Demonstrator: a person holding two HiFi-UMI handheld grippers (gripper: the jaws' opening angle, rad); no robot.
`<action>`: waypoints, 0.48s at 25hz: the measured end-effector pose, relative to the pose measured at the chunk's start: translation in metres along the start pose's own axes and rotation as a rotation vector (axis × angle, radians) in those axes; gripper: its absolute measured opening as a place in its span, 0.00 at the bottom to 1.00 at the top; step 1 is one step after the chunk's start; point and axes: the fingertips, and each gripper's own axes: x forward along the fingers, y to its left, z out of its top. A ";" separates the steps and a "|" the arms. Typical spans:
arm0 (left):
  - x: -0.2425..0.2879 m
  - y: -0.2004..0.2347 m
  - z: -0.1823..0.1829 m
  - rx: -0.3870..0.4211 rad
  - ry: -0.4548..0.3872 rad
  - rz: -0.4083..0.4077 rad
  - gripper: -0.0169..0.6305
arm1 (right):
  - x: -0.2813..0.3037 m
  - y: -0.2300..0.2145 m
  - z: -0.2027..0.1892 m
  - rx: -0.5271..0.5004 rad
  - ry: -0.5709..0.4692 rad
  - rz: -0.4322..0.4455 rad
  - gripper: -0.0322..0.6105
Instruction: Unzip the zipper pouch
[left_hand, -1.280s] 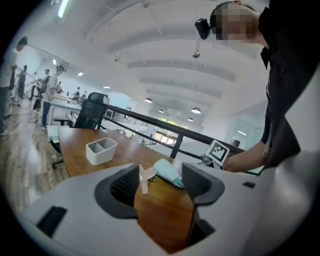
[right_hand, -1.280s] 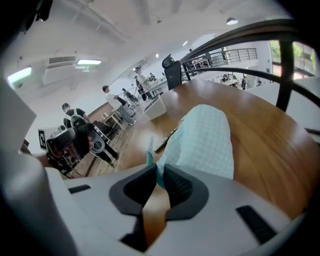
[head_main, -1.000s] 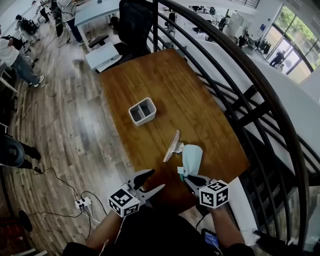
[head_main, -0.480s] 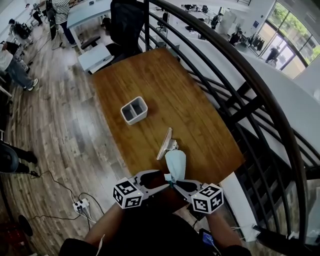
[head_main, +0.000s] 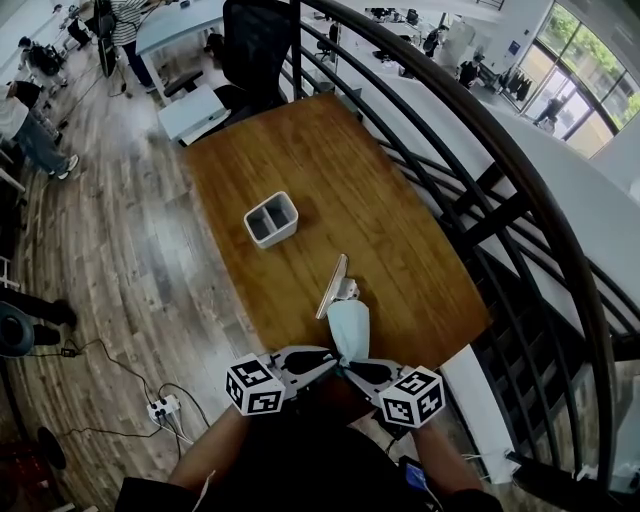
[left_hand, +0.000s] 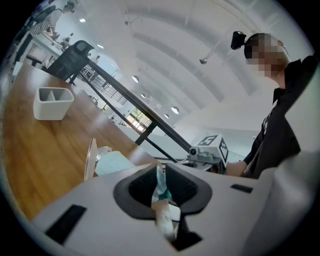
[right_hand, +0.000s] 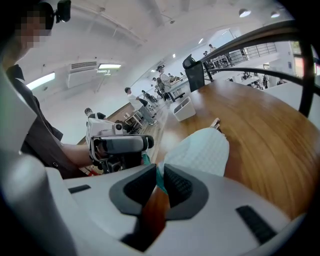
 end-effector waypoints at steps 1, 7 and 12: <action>0.000 0.001 0.001 -0.005 -0.003 0.005 0.11 | 0.000 0.000 0.001 -0.001 0.000 0.001 0.12; -0.003 0.005 0.014 -0.080 -0.065 0.007 0.07 | 0.001 -0.004 0.013 -0.013 -0.059 0.007 0.16; -0.004 0.009 0.030 -0.101 -0.130 0.012 0.07 | -0.015 -0.011 0.017 -0.067 -0.100 -0.006 0.36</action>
